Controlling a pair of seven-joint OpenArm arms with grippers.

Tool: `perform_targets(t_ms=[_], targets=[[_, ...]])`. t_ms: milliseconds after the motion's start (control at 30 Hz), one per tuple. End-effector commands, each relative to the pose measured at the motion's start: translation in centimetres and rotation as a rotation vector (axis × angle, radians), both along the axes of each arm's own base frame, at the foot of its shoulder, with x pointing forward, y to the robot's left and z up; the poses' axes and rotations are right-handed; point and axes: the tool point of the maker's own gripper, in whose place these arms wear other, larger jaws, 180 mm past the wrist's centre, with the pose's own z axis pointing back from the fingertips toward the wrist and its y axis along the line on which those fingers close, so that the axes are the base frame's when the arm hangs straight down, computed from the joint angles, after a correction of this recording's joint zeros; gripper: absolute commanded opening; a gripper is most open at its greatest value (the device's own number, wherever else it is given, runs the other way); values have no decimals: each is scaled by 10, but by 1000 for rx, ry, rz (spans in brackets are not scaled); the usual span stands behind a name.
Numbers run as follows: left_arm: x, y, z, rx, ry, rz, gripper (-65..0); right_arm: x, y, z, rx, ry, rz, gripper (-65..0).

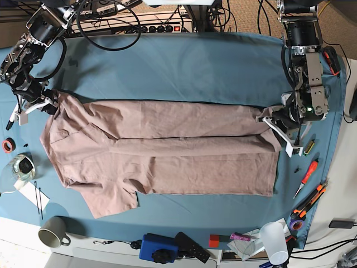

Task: Fold the T-shirt properly
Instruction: 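Grasp the folded edge with both grippers, then drag the shirt toward the robot with both grippers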

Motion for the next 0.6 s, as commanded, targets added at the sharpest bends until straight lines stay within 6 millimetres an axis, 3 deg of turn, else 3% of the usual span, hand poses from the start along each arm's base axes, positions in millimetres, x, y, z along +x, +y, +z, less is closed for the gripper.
perform_targets(t_ms=[0, 167, 333, 567], targets=[[-16, -8, -5, -15, 79, -29, -650, 1, -8, 7, -33, 0, 3, -650], [-8, -4, 15, 37, 19, -37, -650, 9, -9, 30, -100, -46, 38, -650], [-10, -1, 15, 48, 28, -38, -650, 11, -8, 53, -173, -50, 80, -650], [-22, 39, 15, 150, 67, -49, -650, -8, -14, 53, -173, 3, 102, -650]])
